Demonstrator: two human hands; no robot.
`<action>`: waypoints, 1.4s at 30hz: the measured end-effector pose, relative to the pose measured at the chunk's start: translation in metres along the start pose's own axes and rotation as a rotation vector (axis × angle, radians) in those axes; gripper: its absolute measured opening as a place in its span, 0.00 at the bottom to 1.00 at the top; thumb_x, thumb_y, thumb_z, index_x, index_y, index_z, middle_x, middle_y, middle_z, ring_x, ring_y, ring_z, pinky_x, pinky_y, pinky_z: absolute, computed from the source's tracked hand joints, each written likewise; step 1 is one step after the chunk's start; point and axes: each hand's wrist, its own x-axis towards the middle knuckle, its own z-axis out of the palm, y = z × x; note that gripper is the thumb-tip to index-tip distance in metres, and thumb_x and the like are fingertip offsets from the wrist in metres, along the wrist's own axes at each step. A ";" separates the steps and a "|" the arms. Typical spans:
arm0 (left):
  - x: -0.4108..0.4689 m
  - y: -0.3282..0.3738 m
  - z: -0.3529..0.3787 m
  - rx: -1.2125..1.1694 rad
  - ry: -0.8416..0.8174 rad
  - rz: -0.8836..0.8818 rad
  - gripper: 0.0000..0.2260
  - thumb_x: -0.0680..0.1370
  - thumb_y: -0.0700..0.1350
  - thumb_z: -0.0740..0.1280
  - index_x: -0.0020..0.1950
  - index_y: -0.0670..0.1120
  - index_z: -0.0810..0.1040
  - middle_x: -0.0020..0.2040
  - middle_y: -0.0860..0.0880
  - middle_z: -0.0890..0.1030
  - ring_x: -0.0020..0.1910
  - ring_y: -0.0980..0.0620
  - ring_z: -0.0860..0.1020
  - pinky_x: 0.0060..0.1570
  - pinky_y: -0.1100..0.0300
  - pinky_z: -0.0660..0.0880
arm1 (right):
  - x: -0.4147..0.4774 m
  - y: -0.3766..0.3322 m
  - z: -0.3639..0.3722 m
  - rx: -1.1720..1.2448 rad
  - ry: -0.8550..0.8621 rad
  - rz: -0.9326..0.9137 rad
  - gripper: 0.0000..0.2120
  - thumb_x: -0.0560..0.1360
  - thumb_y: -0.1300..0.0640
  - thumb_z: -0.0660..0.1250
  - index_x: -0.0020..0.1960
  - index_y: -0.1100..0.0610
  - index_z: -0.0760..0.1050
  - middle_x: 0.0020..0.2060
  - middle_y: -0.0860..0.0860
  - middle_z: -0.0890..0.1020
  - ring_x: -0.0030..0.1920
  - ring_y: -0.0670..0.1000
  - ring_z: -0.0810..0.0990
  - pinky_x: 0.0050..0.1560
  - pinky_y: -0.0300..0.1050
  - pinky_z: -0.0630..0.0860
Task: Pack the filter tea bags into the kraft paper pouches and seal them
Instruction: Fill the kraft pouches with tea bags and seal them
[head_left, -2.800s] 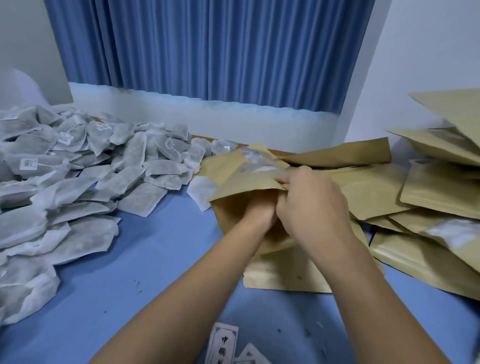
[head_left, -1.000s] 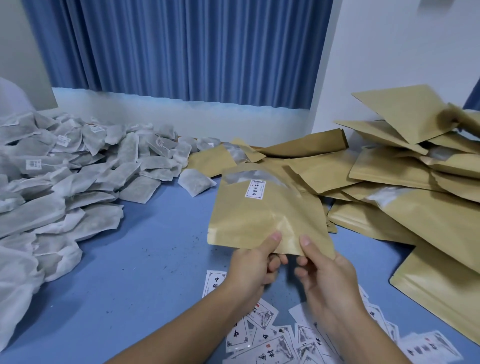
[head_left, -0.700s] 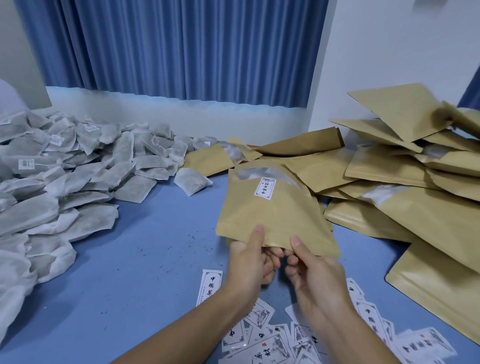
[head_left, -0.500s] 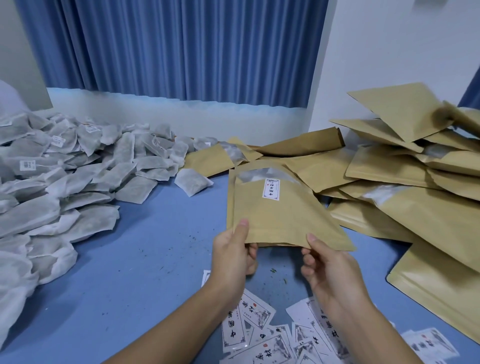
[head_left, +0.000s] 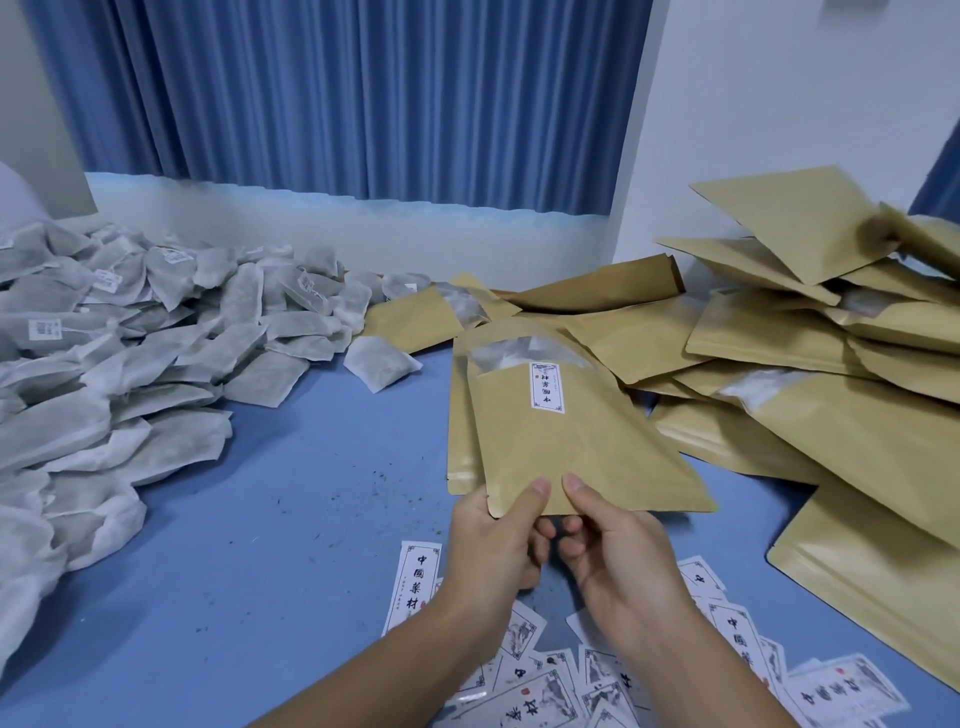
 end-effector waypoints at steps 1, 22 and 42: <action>0.000 0.000 0.000 -0.007 0.007 0.001 0.07 0.79 0.44 0.70 0.43 0.42 0.78 0.32 0.42 0.74 0.25 0.50 0.66 0.25 0.64 0.58 | 0.000 0.000 0.000 -0.007 0.010 -0.024 0.06 0.73 0.64 0.73 0.46 0.64 0.77 0.29 0.54 0.74 0.27 0.49 0.73 0.26 0.38 0.71; -0.003 0.004 0.006 -0.105 0.118 0.032 0.12 0.77 0.46 0.74 0.43 0.38 0.79 0.29 0.42 0.77 0.23 0.48 0.70 0.23 0.62 0.65 | 0.001 -0.009 -0.002 -0.090 0.101 -0.160 0.08 0.79 0.60 0.68 0.52 0.65 0.77 0.29 0.53 0.78 0.25 0.48 0.73 0.24 0.40 0.72; -0.002 0.041 0.058 -0.001 -0.109 0.443 0.14 0.84 0.47 0.60 0.63 0.65 0.77 0.62 0.56 0.82 0.63 0.55 0.80 0.59 0.54 0.79 | -0.007 -0.084 -0.014 0.202 0.019 -0.397 0.12 0.81 0.67 0.61 0.62 0.63 0.76 0.56 0.57 0.85 0.57 0.54 0.84 0.56 0.53 0.80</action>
